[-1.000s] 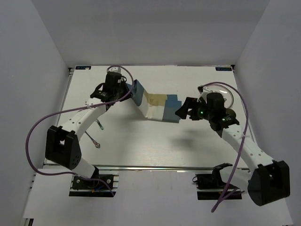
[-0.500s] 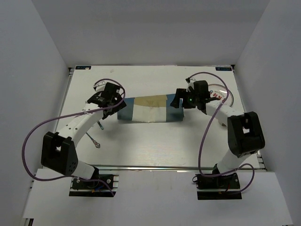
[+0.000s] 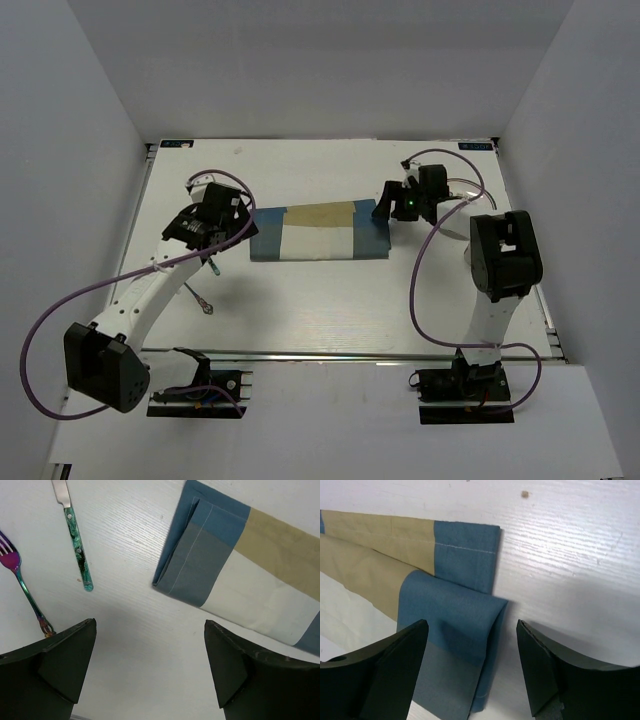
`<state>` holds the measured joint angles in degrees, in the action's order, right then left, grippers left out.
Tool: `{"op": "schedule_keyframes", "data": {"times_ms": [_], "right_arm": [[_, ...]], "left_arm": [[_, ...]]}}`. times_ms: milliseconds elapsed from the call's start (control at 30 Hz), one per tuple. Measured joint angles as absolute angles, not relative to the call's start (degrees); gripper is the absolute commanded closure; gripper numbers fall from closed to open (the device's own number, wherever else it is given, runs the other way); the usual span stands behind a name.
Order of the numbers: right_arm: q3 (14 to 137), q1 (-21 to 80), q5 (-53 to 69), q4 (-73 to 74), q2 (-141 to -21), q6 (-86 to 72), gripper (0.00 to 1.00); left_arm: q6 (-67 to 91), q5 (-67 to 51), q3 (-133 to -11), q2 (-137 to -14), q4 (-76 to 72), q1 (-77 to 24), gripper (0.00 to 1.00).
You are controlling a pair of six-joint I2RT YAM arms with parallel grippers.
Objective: Set the dinner table for one person
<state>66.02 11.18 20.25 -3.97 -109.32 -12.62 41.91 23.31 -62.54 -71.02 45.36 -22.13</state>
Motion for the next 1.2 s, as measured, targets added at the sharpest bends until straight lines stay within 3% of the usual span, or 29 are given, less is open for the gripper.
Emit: {"op": "schedule_keyframes", "data": {"times_ms": [267, 333, 367, 400, 667, 967, 1200], "right_arm": [[68.53, 10.46, 24.69, -4.47, -113.51, -11.97, 0.31], [68.93, 10.46, 25.45, -4.47, -114.21, -11.60, 0.55], [69.04, 10.46, 25.98, -4.49, -114.41, -11.60, 0.74], [69.06, 10.46, 26.46, -4.56, -114.45, -11.11, 1.00], [65.30, 10.41, 31.20, -8.49, -109.16, -11.53, 1.00], [48.66, 11.86, 44.40, -21.78, -89.25, -10.04, 1.00], [33.32, 15.22, 51.05, -25.71, -78.04, -7.44, 1.00]], "left_arm": [[37.65, 19.62, -62.24, -70.87, 44.49, -22.13, 0.02], [36.91, 18.35, -62.24, -71.11, 44.27, -22.13, 0.02], [36.58, 17.67, -62.24, -71.44, 44.12, -22.13, 0.02], [36.29, 17.21, -62.24, -71.81, 43.97, -22.13, 0.02], [35.14, 13.96, -62.24, -74.50, 43.05, -22.13, 0.02], [35.59, 12.80, -62.57, -75.42, 40.69, -22.13, 0.02], [38.85, 12.49, -70.28, -85.67, 37.06, -22.13, 0.02]]}}
